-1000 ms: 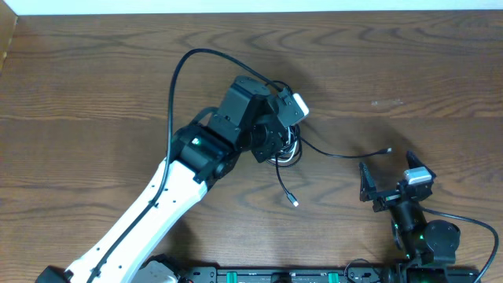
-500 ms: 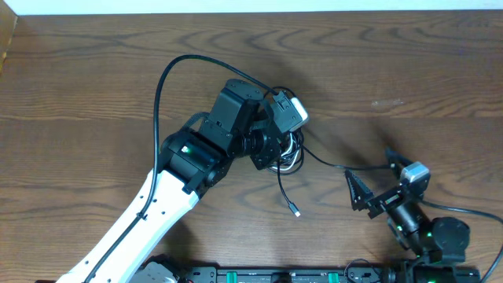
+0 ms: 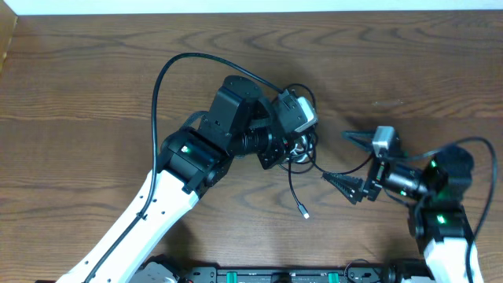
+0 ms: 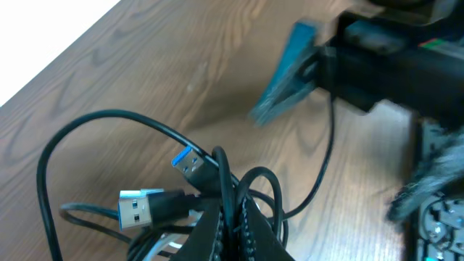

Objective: Untangle cables

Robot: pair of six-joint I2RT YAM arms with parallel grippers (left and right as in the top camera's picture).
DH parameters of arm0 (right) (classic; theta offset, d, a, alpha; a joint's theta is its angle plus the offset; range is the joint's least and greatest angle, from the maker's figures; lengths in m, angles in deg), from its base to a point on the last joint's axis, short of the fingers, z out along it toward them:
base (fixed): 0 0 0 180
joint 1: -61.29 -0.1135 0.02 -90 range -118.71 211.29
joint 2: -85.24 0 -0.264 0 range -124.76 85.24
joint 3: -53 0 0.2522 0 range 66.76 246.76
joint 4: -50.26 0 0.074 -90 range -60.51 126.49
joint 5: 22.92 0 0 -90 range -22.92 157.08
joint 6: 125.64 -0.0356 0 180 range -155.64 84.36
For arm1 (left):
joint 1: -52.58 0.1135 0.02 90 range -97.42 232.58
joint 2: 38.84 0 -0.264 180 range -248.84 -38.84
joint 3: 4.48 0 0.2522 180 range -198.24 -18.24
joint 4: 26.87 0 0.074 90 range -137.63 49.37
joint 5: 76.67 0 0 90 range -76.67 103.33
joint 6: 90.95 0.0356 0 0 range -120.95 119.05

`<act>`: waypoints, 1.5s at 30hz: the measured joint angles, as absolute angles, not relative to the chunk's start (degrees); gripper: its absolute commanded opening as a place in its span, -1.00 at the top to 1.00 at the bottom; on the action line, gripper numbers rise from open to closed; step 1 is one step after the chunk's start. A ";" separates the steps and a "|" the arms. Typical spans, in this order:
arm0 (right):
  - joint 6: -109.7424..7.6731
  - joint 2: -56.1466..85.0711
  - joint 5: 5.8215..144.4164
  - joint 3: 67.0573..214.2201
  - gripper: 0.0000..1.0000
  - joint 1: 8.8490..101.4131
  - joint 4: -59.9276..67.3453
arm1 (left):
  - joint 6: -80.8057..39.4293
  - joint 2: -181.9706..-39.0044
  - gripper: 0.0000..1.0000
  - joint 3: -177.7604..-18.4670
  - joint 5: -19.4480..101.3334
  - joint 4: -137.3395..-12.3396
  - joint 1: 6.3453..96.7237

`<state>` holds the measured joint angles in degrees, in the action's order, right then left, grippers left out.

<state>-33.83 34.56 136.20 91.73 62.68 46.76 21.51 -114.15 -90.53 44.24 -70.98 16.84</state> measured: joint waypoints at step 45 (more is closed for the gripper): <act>-32.48 18.17 153.29 91.89 -0.99 53.52 70.47 | 21.48 -107.88 0.85 -90.53 63.37 -64.77 16.84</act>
